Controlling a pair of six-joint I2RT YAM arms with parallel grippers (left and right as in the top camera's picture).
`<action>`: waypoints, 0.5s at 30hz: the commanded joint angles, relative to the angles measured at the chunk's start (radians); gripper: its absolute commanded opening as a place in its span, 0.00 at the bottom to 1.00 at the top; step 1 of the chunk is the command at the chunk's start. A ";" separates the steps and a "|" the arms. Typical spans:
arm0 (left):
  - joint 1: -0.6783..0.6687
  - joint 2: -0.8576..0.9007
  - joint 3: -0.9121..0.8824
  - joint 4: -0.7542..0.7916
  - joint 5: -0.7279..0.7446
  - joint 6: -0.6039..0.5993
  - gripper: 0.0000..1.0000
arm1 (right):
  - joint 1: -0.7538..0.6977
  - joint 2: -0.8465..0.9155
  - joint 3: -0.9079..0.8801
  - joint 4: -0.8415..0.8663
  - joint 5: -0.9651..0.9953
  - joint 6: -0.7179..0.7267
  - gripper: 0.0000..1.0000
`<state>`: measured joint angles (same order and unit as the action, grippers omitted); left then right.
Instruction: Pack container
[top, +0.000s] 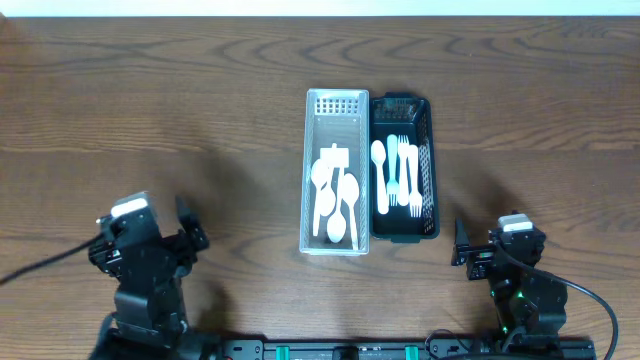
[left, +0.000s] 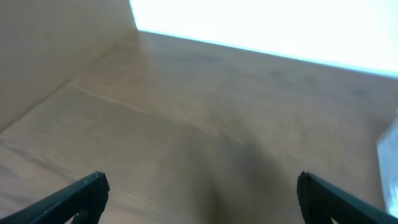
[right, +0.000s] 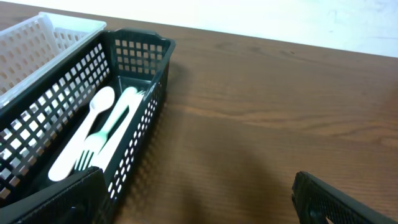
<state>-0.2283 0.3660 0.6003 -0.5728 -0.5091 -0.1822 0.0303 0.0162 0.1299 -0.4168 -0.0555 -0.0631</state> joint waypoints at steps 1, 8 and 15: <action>0.058 -0.080 -0.123 0.090 0.036 0.001 0.98 | 0.010 -0.011 -0.008 0.002 -0.001 -0.010 0.99; 0.069 -0.218 -0.282 0.160 0.045 0.002 0.98 | 0.009 -0.011 -0.008 0.002 -0.001 -0.010 0.99; 0.105 -0.309 -0.365 0.165 0.046 0.002 0.98 | 0.010 -0.011 -0.008 0.002 0.000 -0.010 0.99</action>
<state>-0.1444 0.0814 0.2455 -0.4179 -0.4694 -0.1825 0.0303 0.0147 0.1299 -0.4152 -0.0555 -0.0628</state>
